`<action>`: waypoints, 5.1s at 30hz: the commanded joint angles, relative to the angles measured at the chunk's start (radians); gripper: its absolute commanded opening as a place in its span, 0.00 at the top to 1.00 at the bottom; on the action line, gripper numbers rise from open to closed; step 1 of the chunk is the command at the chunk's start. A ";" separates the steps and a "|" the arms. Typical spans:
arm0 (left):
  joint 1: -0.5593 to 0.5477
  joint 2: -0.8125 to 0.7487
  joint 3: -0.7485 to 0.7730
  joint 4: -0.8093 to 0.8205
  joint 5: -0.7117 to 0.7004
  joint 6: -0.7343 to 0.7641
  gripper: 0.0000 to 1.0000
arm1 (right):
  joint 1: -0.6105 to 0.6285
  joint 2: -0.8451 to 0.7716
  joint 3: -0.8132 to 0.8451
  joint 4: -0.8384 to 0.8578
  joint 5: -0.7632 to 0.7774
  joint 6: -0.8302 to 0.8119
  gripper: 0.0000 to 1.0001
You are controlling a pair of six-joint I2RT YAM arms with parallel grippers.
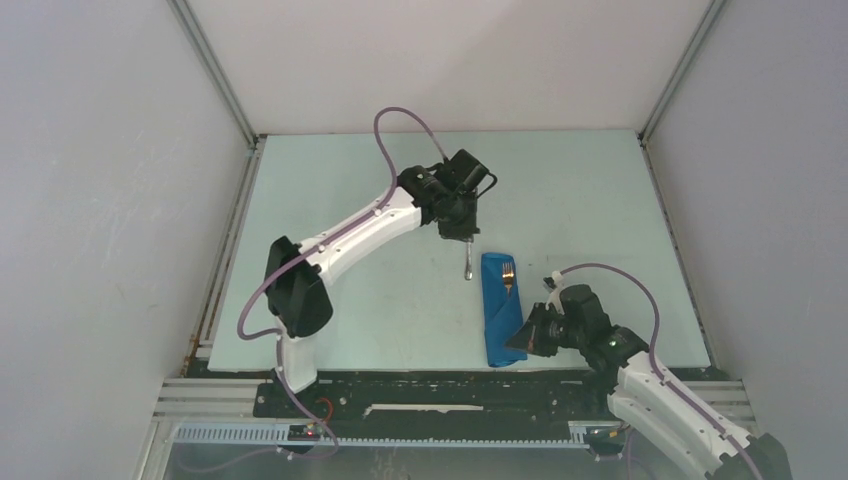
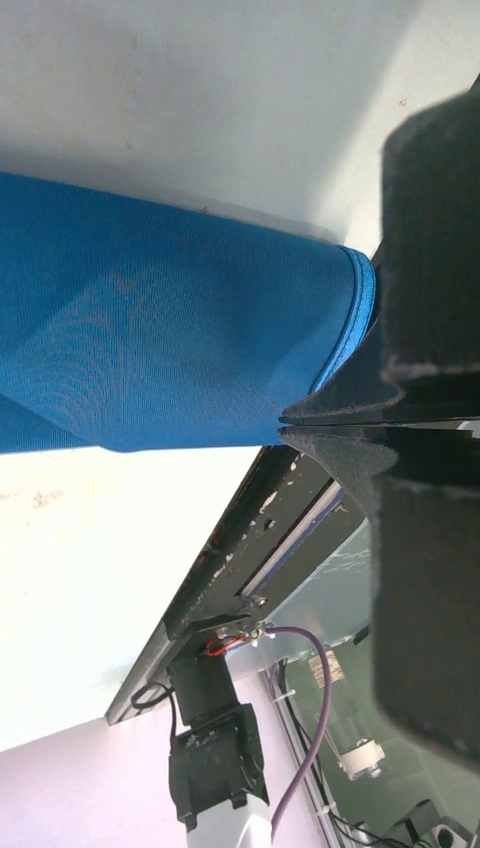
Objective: Fold the napkin into a case and place the utensils inside
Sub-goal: Stuff the knife into the folded napkin, then reset both arms
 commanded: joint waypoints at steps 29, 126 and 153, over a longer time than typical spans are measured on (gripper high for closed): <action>-0.193 0.300 0.167 0.055 -0.289 -0.369 1.00 | 0.031 0.002 -0.104 0.141 -0.007 0.031 1.00; -0.253 -0.745 -0.535 0.470 -0.549 0.114 0.25 | 0.036 -0.061 0.342 -0.237 0.114 -0.111 0.80; -0.240 -1.278 -0.163 0.433 -0.591 0.762 0.04 | 0.028 0.220 1.760 -0.551 0.590 -0.653 0.00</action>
